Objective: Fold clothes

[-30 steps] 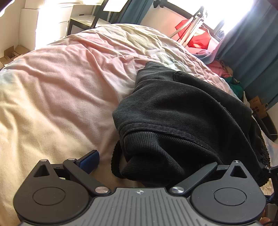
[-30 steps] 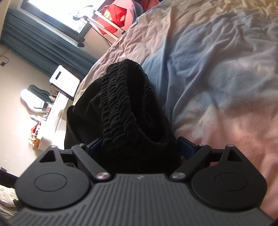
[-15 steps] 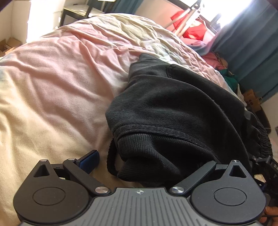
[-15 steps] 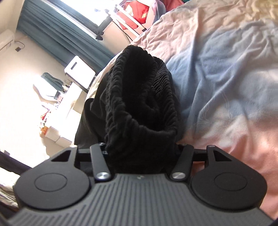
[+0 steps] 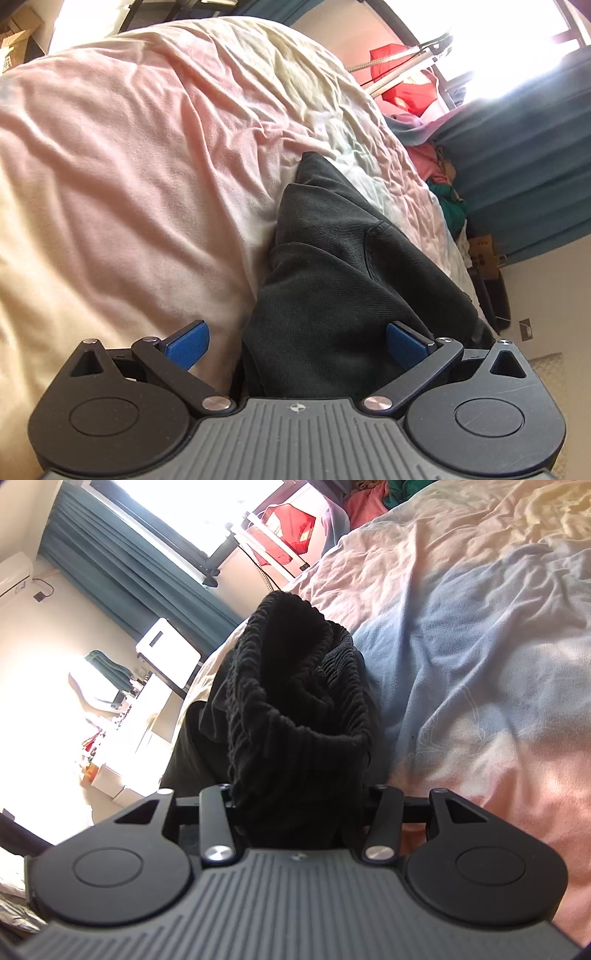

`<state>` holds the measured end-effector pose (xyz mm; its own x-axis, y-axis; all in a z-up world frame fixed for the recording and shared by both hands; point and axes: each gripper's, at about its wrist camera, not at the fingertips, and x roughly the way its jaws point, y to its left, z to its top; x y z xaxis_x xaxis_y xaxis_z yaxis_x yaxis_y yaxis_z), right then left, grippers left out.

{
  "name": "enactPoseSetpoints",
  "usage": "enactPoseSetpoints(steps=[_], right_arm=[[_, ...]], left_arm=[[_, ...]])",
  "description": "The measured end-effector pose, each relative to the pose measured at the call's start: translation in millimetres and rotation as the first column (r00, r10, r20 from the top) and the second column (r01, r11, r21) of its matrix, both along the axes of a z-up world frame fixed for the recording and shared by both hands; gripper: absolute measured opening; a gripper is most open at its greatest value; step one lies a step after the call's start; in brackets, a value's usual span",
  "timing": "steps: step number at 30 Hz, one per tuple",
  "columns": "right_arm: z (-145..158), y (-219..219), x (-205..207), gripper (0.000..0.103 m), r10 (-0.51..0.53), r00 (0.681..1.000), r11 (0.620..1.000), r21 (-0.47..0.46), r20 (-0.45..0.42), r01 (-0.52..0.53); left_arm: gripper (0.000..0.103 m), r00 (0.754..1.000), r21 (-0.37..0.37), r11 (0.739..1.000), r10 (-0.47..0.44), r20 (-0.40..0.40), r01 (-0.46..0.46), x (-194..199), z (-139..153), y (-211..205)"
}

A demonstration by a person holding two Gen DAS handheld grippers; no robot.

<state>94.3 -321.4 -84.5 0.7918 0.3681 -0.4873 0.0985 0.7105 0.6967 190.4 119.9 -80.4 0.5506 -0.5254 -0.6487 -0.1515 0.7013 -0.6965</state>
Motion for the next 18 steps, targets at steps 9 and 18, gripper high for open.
enactPoseSetpoints(steps=[9, 18], right_arm=[[-17.8, -0.5, 2.4, 0.054, -0.004, 1.0, 0.999, 0.041, -0.022, 0.005], [3.9, 13.3, -5.7, 0.047, -0.05, 0.998, 0.998, -0.035, -0.033, 0.049]], left_arm=[[0.085, 0.997, -0.091, 0.994, -0.047, 0.064, 0.052, 4.4, -19.0, -11.6], [0.053, 0.989, -0.041, 0.995, -0.085, 0.123, 0.09, -8.3, 7.7, -10.3]])
